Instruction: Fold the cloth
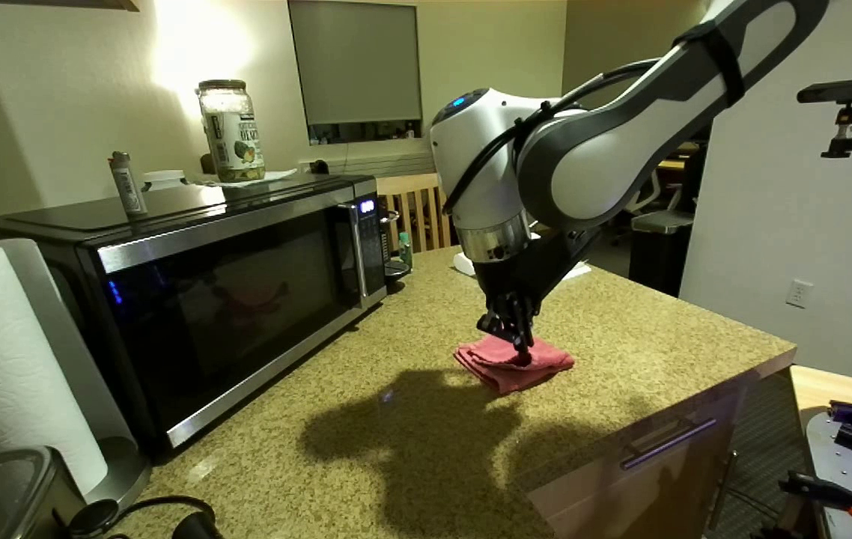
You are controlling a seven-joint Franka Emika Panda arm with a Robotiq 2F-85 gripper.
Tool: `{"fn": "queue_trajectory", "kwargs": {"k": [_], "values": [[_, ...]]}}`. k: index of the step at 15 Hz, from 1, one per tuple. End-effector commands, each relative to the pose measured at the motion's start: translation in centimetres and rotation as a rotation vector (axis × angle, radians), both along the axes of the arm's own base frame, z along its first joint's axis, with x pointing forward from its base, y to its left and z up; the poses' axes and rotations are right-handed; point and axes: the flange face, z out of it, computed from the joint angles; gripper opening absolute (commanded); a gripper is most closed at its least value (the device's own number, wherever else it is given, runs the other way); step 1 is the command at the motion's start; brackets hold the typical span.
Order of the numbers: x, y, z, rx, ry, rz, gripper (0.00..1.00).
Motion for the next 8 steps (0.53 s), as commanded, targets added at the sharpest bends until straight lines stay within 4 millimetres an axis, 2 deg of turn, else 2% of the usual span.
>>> {"fn": "queue_trajectory", "kwargs": {"k": [1, 8], "values": [[-1.1, -0.2, 0.7, 0.01, -0.005, 0.046, 0.44], [-1.3, -0.2, -0.5, -0.002, 0.013, 0.06, 0.89]]}}
